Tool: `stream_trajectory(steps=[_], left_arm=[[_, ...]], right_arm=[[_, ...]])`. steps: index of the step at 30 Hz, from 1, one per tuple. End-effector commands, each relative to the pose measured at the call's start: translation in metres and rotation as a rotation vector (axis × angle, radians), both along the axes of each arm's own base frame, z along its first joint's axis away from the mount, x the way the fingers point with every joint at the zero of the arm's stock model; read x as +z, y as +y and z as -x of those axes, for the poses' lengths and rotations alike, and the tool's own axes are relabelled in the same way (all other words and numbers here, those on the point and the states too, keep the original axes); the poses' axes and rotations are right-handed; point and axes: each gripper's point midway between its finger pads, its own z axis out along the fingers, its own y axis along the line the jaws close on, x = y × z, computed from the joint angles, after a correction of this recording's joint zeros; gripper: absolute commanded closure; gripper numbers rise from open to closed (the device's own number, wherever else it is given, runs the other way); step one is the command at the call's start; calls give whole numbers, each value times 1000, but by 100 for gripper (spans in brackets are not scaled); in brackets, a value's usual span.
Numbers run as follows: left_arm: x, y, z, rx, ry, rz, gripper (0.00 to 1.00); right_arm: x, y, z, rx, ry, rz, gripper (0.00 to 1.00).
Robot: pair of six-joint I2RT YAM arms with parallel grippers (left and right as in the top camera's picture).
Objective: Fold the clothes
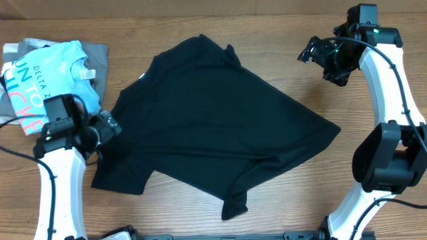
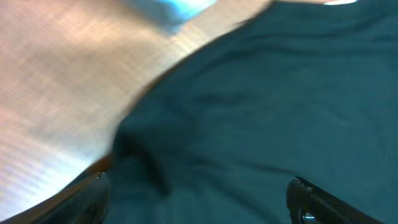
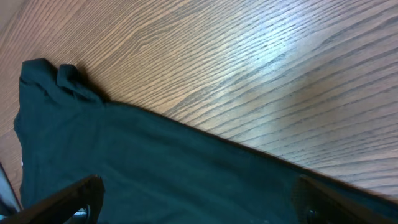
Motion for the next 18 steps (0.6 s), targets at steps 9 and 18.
stream_trajectory(steps=[9, 18], left_arm=[[25, -86, -75, -381, -157, -34, 64], [-29, -93, -92, -388, -67, 20, 96]], right_arm=[[5, 41, 36, 103, 118, -196, 29], [-16, 82, 99, 250, 357, -87, 96]])
